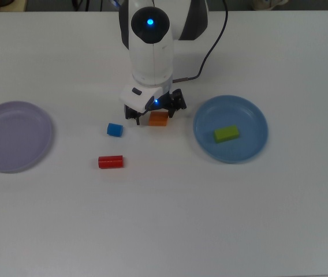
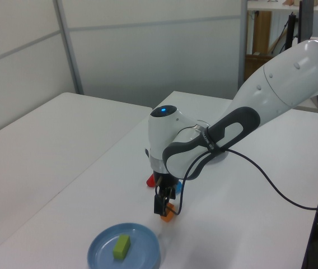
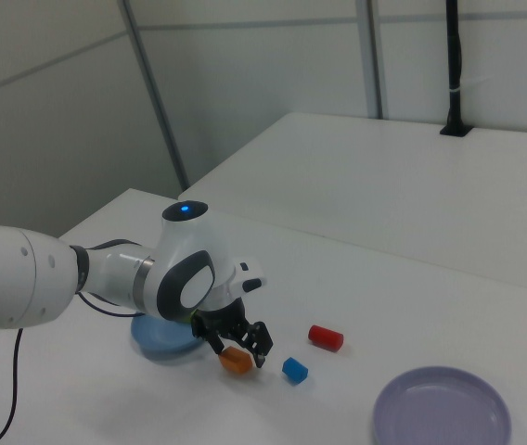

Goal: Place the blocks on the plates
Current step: 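Grasp the orange block and lift it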

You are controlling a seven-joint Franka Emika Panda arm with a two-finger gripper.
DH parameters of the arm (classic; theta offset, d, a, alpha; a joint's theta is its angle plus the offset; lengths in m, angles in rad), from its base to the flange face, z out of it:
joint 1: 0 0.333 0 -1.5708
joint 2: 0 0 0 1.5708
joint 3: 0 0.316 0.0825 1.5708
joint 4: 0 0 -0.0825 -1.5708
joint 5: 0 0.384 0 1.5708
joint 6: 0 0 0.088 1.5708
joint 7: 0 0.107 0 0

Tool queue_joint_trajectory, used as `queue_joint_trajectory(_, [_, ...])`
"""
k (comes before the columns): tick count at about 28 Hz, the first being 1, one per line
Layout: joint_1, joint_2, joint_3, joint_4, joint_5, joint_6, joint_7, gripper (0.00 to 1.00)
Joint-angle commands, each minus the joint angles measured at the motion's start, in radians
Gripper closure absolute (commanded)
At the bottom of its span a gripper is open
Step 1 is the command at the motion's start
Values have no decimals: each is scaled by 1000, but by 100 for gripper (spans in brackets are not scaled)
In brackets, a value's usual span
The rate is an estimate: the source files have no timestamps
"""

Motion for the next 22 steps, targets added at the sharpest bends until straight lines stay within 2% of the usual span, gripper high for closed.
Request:
queue_joint_trajectory(1, [8, 8, -2, 3, 9, 20, 20, 26])
queue_joint_trajectory(4, [8, 5, -2, 3, 9, 18, 20, 26])
queue_joint_trajectory(6, [8, -6, -2, 3, 10, 7, 20, 22])
queue_joint_trajectory(10, [8, -9, -2, 3, 10, 7, 20, 20])
queue_joint_trajectory(11, [8, -5, -2, 3, 10, 9, 21, 7])
queue_joint_trajectory(12, [8, -5, -2, 3, 10, 9, 21, 2])
queue_joint_trajectory(22, [8, -8, -2, 3, 12, 6, 21, 0])
